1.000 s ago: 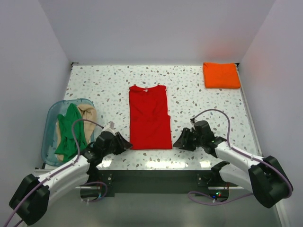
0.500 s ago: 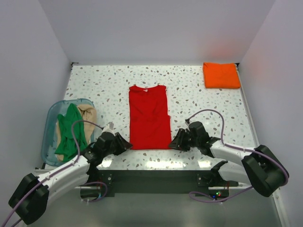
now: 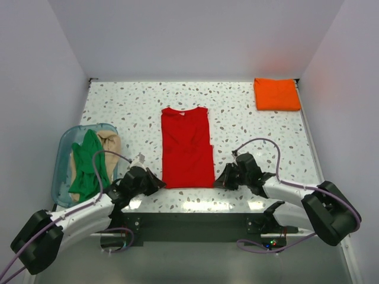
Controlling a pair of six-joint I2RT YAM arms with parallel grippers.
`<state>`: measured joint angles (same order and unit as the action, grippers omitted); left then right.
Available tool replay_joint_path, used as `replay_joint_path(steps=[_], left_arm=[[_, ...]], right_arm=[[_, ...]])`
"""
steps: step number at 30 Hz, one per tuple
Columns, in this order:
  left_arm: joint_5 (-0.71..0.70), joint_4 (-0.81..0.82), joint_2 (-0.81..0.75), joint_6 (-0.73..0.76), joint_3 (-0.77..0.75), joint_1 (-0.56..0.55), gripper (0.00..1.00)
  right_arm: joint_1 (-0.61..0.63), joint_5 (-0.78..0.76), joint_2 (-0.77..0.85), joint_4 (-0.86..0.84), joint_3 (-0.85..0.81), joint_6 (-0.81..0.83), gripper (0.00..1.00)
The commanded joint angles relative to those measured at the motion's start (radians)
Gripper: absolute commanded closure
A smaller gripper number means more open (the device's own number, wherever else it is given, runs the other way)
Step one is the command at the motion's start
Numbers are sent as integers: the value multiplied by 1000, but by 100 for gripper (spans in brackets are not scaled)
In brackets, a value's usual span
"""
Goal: Fold and stack the t-shirts
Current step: Fold the tshirt
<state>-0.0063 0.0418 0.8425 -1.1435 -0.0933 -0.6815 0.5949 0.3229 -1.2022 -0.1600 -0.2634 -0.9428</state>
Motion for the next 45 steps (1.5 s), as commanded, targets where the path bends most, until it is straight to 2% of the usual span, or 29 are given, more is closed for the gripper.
replay_joint_path(steps=[1,2,12,18,24,27,32,38,45], left_arm=[[-24,-126,-26,24,-6,-18,100],[-24,-141,-39,27,-22,-26,100],[-12,-381,-256,50,-137,-76,100],[-60,-412,-217,76,-279,-76,100],[-116,-372,-44,113,-422,-69,100],[-120,-352,36,151,-503,-29,100],[-26,-286,173,224,-635,133,100],[45,-243,401,284,-816,238,100],[143,-161,680,303,-1002,382,100]], right_arm=[[5,-18,53,57,-7,24,98],[6,-18,88,91,-8,35,100],[6,-8,375,390,-65,113,100],[5,-65,374,490,-198,159,100],[2,-122,239,504,-377,200,100],[-13,-142,156,498,-479,216,100],[-104,-104,-2,481,-635,257,100],[-199,-24,-247,462,-858,283,100],[-250,34,-575,499,-1221,308,100]])
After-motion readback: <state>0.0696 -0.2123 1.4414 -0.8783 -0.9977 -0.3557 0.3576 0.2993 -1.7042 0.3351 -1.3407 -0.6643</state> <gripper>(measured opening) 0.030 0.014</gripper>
